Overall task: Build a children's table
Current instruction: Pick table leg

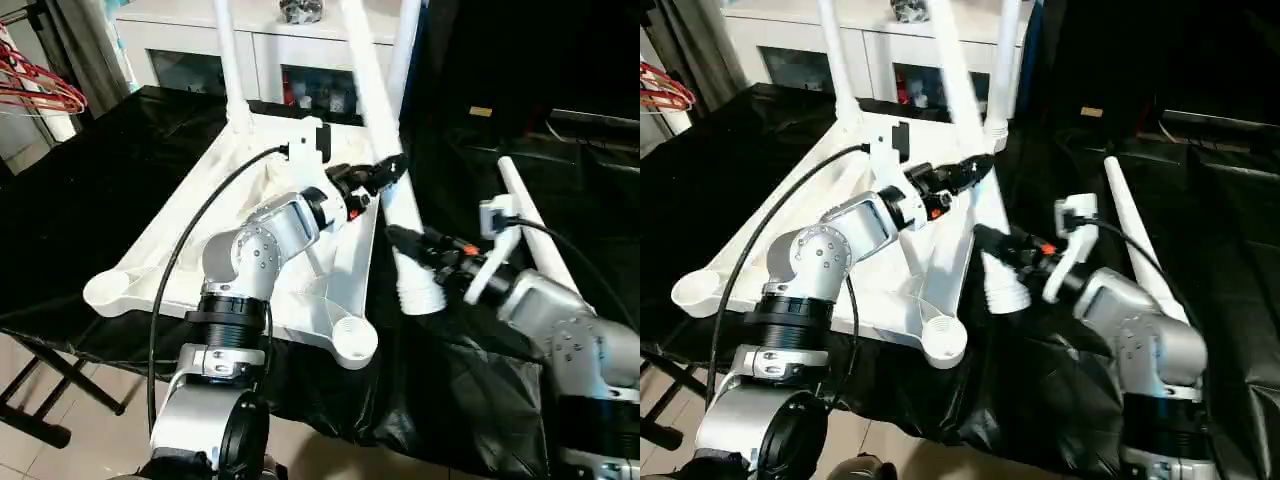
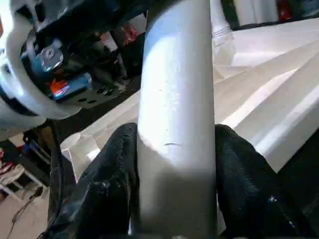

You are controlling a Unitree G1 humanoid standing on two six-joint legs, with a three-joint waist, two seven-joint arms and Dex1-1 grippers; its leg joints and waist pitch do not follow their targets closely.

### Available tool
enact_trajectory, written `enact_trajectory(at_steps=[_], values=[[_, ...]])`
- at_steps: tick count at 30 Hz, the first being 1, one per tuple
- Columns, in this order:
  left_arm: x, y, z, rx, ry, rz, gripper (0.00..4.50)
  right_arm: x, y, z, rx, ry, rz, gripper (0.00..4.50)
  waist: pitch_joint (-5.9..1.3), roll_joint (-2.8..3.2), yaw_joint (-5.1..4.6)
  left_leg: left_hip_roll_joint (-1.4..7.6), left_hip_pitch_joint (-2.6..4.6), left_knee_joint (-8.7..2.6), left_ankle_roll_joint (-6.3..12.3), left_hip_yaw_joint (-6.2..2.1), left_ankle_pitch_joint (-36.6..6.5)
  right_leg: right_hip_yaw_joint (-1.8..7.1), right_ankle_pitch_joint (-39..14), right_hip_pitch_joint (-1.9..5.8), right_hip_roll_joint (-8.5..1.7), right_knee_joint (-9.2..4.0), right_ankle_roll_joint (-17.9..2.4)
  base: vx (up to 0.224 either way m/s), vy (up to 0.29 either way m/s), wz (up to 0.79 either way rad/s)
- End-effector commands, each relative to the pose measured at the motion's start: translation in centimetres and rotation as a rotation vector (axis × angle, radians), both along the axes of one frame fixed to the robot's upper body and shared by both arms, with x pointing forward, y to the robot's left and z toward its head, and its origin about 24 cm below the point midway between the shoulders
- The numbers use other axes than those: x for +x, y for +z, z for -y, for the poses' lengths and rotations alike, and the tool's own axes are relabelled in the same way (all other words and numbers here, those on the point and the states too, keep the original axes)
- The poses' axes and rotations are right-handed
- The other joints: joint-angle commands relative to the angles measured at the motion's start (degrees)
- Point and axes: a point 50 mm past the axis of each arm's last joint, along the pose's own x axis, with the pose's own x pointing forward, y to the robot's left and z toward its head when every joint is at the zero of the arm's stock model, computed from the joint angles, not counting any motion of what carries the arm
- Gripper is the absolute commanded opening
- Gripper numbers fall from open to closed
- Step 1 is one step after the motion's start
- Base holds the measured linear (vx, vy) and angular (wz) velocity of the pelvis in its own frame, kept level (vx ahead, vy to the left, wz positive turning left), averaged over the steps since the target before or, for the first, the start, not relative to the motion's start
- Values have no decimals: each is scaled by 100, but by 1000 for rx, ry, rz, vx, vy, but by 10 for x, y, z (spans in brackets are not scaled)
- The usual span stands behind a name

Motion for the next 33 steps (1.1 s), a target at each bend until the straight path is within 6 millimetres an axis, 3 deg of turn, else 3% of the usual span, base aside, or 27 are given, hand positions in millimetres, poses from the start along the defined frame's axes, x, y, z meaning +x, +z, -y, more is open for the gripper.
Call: enact_trajectory(at_steps=[1,7,15,20,28,30,33], values=[[-3,8,11,-23,-18,4,331,1,9,-6,-32,-2,65,185,-440,-120,18,250,72,-377,144,-119,-1079,226,-1679,276,-424,-501,-750,0,0,0],[6,7,3,17,126,-9,291,10,13,-21,-123,-46,111,185,-439,-138,3,246,69,-383,99,-118,-1058,237,-1559,277,-421,-494,-702,0,0,0],[18,11,-9,-19,300,-47,221,12,21,-44,-182,-75,179,185,-446,-106,-7,242,74,-396,35,-127,-1078,242,-1325,274,-413,-467,-704,0,0,0],[16,13,-5,-43,266,-34,195,9,25,-56,-177,-46,199,185,-447,-85,-1,251,78,-394,50,-127,-1102,250,-1190,273,-414,-456,-777,0,0,0],[16,15,-2,-43,234,-14,186,12,25,-54,-206,-82,195,185,-440,-74,-12,251,76,-415,-21,-135,-1207,251,-1274,276,-411,-467,-697,0,0,0],[16,16,-3,-24,199,24,185,12,25,-50,-184,-62,180,241,-441,-80,-1,249,80,-414,-4,-134,-1210,252,-1311,279,-423,-480,-681,0,0,0],[11,21,-7,43,4,160,184,0,30,-36,-139,112,168,272,-446,-89,36,251,105,-411,103,-129,-1177,265,-1338,289,-407,-488,-587,0,0,0]])
